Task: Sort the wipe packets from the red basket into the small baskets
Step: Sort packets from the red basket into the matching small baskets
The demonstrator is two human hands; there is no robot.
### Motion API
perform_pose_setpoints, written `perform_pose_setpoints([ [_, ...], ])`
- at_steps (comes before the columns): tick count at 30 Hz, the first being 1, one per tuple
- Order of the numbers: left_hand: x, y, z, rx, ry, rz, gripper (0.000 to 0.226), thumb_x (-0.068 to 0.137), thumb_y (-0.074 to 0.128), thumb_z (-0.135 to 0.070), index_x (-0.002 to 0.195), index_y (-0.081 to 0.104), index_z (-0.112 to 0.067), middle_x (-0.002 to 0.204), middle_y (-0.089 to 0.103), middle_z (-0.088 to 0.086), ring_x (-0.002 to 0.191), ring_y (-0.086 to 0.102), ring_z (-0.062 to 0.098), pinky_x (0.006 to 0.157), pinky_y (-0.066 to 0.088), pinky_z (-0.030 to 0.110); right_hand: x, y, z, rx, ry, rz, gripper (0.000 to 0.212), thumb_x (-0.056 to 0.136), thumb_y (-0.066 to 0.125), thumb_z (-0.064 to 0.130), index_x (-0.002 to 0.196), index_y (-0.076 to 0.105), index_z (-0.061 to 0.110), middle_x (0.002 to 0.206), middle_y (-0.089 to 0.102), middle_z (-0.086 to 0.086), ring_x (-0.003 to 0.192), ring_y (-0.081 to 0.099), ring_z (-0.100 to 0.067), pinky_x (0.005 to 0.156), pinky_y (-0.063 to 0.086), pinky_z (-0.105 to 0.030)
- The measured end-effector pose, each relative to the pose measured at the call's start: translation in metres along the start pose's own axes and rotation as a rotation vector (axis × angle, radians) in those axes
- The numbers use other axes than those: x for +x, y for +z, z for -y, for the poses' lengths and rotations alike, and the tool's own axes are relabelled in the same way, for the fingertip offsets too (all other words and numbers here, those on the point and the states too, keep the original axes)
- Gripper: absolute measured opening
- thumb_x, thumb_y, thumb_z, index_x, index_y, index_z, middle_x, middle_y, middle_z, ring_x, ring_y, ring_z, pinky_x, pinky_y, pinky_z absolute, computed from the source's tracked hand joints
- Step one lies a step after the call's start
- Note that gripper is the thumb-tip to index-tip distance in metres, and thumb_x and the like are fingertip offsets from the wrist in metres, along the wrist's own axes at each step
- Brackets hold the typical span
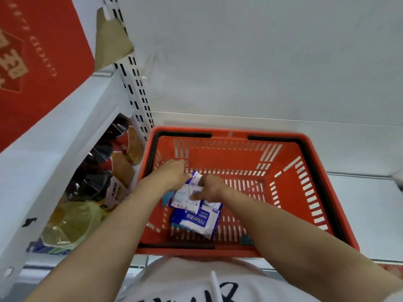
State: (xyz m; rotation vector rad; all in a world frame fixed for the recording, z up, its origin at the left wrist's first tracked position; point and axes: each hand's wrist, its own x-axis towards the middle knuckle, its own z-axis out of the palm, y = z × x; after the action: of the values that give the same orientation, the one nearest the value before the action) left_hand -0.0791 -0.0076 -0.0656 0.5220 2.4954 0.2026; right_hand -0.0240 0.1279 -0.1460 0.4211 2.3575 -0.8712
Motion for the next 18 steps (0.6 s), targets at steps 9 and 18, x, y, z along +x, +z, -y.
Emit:
perform_pose_setpoints([
  [9,0.033,0.024,-0.028,0.033,0.179,0.059,0.046,0.095,0.057,-0.042,0.134,0.055,-0.018,0.135,0.058,0.007,0.119,0.055,0.025,0.094,0.044,0.031,-0.056,-0.106,-0.067,0.527,0.279,-0.07,0.022,0.09,0.07,0.014,0.107,0.061,0.003,0.094,0.073,-0.011,0.08,0.071,-0.021,0.063,0.058,-0.031],
  [18,0.064,0.073,-0.035,0.337,0.171,-0.004,0.07,0.079,0.076,-0.041,0.14,0.046,-0.024,0.141,0.05,0.003,0.13,0.041,0.026,0.106,0.036,0.04,-0.099,-0.106,-0.092,0.744,0.254,-0.127,0.019,0.086,0.073,0.005,0.1,0.061,0.004,0.095,0.073,-0.013,0.079,0.073,-0.02,0.062,0.062,-0.032],
])
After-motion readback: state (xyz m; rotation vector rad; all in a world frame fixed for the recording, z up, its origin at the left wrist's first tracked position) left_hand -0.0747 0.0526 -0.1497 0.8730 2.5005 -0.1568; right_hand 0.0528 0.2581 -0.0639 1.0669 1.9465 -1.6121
